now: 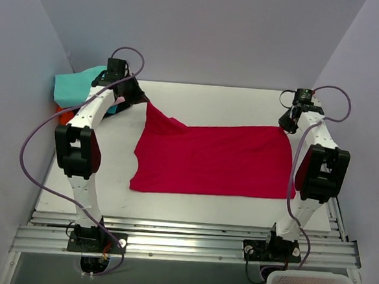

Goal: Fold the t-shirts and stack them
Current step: Fold the tshirt

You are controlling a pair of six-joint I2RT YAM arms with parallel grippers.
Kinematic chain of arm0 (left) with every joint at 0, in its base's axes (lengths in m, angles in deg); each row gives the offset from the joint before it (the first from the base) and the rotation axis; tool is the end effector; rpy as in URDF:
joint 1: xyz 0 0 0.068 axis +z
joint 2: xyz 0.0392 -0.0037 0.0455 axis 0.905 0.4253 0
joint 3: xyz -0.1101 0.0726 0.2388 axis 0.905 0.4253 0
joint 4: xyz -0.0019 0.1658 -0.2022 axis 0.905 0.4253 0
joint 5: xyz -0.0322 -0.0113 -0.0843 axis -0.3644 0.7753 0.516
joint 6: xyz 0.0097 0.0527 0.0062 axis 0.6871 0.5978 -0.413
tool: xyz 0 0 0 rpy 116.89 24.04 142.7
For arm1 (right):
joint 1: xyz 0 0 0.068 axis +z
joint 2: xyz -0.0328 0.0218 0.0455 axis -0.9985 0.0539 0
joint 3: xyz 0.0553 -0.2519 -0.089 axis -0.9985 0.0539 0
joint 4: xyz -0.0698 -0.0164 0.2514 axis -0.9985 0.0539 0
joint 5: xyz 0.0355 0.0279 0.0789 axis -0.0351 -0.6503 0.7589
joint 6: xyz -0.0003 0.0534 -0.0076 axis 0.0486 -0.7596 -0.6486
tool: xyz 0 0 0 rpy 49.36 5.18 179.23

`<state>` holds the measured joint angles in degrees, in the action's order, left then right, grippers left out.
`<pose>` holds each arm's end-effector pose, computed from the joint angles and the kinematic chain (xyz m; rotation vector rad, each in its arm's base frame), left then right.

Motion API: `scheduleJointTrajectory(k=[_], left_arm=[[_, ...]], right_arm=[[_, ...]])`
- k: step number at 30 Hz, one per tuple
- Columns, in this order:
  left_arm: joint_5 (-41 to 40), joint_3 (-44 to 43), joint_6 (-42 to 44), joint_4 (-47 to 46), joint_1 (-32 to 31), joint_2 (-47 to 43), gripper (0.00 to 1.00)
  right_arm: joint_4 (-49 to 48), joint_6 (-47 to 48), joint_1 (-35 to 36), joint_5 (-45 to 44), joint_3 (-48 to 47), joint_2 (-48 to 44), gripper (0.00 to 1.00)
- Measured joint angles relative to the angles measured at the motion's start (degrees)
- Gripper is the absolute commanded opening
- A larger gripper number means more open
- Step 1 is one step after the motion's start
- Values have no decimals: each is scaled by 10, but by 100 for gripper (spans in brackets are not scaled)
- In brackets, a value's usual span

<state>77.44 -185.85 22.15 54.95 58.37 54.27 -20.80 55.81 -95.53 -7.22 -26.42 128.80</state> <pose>0.4726 -0.0636 0.2899 -0.5369 2.3628 -0.7110 0.4339 -0.0671 0.2569 0.8085 2.1432 0.1689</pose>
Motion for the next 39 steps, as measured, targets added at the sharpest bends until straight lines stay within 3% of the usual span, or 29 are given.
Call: scheduleJointTrajectory(k=[8, 23, 39], left_arm=[[-23, 130, 28, 1, -10, -90, 2], [-32, 245, 72, 2, -48, -226, 2], [-56, 447, 81, 13, -70, -398, 2]], right_arm=[[-1, 2, -8, 12, 76, -62, 0], [-3, 2, -8, 15, 159, -130, 0], [11, 3, -16, -16, 263, -211, 0]])
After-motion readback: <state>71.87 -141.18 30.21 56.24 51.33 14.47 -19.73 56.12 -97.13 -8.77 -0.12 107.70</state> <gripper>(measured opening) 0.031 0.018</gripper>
